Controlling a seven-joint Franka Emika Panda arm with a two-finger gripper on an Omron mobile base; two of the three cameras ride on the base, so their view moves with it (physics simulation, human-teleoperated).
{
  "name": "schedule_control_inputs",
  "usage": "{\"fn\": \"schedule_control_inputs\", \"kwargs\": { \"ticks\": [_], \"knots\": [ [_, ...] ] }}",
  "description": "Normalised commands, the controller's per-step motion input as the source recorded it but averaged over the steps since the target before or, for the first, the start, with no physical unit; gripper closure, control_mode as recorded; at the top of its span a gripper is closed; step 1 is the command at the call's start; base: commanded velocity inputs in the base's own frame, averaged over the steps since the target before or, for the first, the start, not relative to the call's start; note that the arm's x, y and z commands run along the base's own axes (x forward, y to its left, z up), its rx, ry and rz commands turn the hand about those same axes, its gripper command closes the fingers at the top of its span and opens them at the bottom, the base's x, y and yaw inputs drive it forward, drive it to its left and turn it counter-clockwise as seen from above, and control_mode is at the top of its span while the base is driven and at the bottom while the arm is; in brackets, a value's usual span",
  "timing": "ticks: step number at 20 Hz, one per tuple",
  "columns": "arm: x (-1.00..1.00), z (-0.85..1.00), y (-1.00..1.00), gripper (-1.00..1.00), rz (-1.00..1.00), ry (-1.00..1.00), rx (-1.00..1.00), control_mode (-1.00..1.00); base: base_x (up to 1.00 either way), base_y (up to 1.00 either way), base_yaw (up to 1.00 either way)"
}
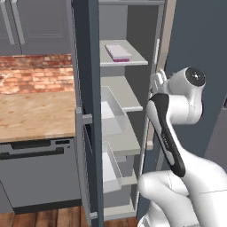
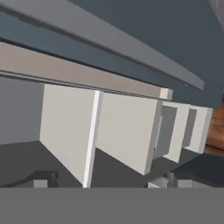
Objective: The ice cube tray has been filled with water. Take the tray and place it in the freezer to make ice. Close the freezer door after placing the tray.
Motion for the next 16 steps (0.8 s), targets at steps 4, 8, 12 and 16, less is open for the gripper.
{"fn": "schedule_control_inputs", "kwargs": {
  "ticks": [4, 8, 12, 16],
  "knots": [
    [-0.45, 0.47, 0.00, -1.00, 0.00, 0.02, 0.00, -1.00, 0.00, 0.00, 0.00],
    [-0.38, 0.34, 0.00, -1.00, -0.02, 0.05, 0.00, -1.00, 0.00, 0.00, 0.00],
    [-0.21, 0.09, 0.00, -1.00, -0.02, 0.01, 0.00, 1.00, -0.25, 0.00, -0.02],
    [0.00, 0.00, 0.00, -1.00, 0.00, 0.00, 0.00, 1.00, -0.65, 0.00, -0.09]
  ]
}}
